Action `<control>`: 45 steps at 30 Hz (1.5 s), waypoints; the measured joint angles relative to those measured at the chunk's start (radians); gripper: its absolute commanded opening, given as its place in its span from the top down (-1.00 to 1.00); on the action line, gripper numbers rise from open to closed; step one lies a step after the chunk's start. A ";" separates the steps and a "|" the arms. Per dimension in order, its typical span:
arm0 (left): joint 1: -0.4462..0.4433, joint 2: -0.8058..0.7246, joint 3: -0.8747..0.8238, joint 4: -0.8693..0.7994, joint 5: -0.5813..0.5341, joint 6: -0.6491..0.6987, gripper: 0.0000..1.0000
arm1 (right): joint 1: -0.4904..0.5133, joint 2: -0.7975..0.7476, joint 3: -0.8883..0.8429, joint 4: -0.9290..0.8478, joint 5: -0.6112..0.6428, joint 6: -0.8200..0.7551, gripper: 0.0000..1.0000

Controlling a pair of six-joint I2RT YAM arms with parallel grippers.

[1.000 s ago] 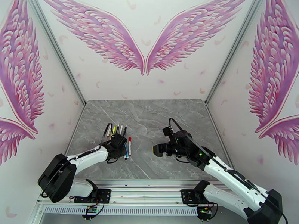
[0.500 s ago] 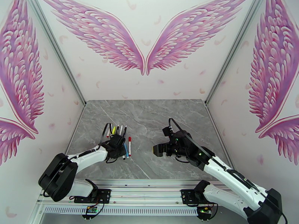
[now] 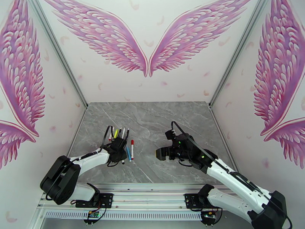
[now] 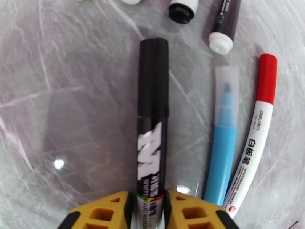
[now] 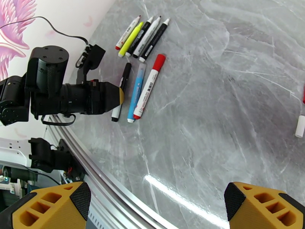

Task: Open the pen caps

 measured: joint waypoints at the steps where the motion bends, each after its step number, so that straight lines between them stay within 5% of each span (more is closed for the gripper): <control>1: 0.001 0.000 0.000 -0.002 0.000 0.003 0.47 | 0.001 0.002 0.000 -0.001 0.000 0.000 -0.98; 10: 0.007 -0.039 -0.019 -0.005 0.002 0.023 0.62 | 0.001 0.014 0.000 -0.001 -0.003 0.013 -0.98; 17: -0.061 -0.297 -0.117 0.010 0.004 0.121 0.65 | 0.001 0.021 -0.008 0.084 -0.050 0.155 -0.98; 25: -0.158 -0.586 -0.191 0.129 0.172 0.248 0.64 | 0.001 0.104 -0.009 0.216 -0.077 0.316 -0.67; 33: -0.238 -0.559 -0.191 0.257 0.322 0.286 0.63 | 0.019 0.217 0.055 0.275 -0.089 0.361 -0.47; 45: -0.328 -0.425 -0.131 0.401 0.363 0.283 0.64 | 0.064 0.280 0.116 0.313 -0.103 0.366 -0.13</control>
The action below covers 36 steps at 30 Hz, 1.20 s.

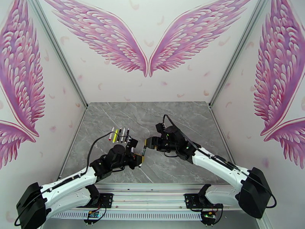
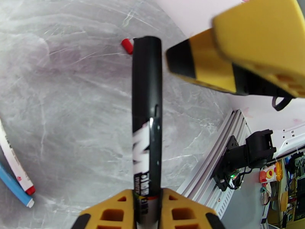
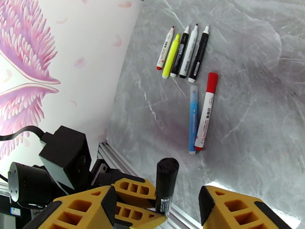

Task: Open the pen caps

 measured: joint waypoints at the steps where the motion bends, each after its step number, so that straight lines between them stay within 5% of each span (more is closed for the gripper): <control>1: -0.004 0.007 0.005 0.010 0.002 0.000 0.65 | 0.002 0.004 0.001 0.000 0.000 0.001 -0.09; 12: -0.026 0.051 0.020 0.048 0.011 0.001 0.66 | 0.004 0.022 0.002 -0.002 -0.002 0.014 0.41; 20: -0.027 0.052 0.028 0.050 0.014 0.001 0.66 | 0.004 0.022 0.002 -0.002 -0.003 0.011 0.31; 36: -0.028 0.056 0.029 0.049 0.019 0.002 0.59 | 0.004 0.040 0.002 -0.005 0.001 -0.010 0.61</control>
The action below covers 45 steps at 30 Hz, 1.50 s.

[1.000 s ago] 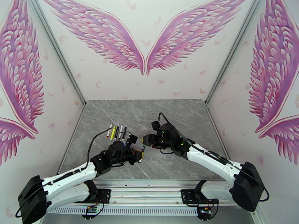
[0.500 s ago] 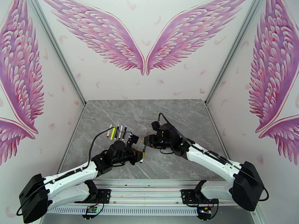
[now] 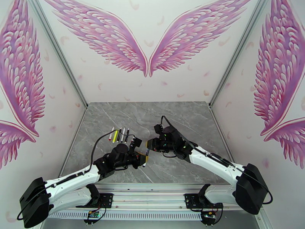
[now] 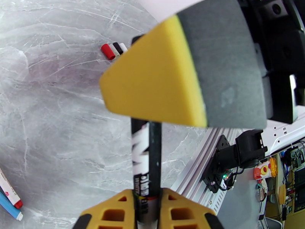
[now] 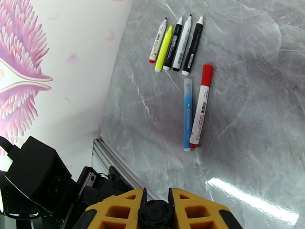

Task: Open the pen caps

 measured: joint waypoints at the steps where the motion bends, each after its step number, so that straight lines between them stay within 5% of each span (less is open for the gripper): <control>1: 0.000 0.000 0.000 0.000 0.000 0.000 0.53 | 0.000 0.000 0.000 -0.001 0.000 0.000 0.63; 9: 0.000 0.005 0.000 0.037 -0.002 -0.011 0.25 | 0.000 0.000 0.000 0.000 -0.006 0.000 0.66; 26: 0.011 0.062 0.000 0.117 0.077 -0.056 0.81 | -0.007 -0.034 0.000 -0.008 -0.043 -0.026 0.70; 38: 0.021 0.064 -0.002 0.299 0.275 -0.080 0.83 | -0.055 -0.185 0.001 -0.044 -0.174 -0.161 0.69; 45: -0.071 0.087 0.109 0.185 0.124 -0.013 0.84 | -0.063 -0.243 0.076 -0.209 -0.085 -0.198 0.73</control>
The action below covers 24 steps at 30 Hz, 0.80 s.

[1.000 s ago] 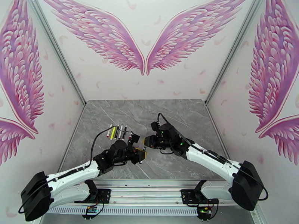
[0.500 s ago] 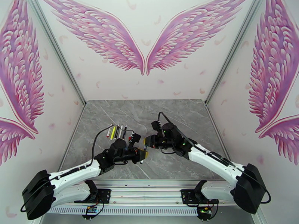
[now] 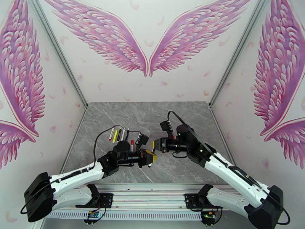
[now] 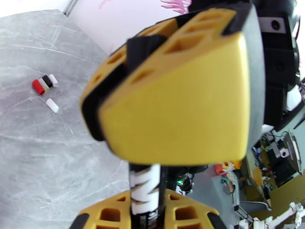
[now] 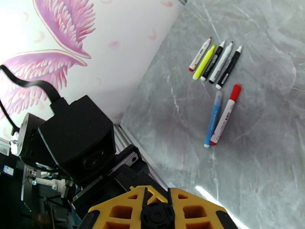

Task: Open the pen caps

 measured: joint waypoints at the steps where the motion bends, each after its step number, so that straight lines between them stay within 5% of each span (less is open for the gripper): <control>1: -0.018 0.003 0.024 -0.028 -0.049 0.014 0.84 | 0.000 0.000 0.020 -0.029 0.023 -0.003 0.75; 7: -0.126 0.049 0.134 -0.163 -0.305 0.088 0.86 | 0.000 0.000 0.090 -0.157 0.136 0.014 0.76; 12: -0.179 0.128 0.195 -0.204 -0.413 0.120 0.89 | -0.001 0.005 0.116 -0.251 0.221 0.022 0.78; 18: -0.177 0.145 0.190 -0.158 -0.393 0.114 0.92 | -0.054 0.003 0.115 -0.256 0.147 0.008 0.73; 24: -0.122 0.106 0.106 -0.029 -0.248 0.084 0.93 | -0.101 0.000 0.099 -0.222 -0.012 -0.071 0.73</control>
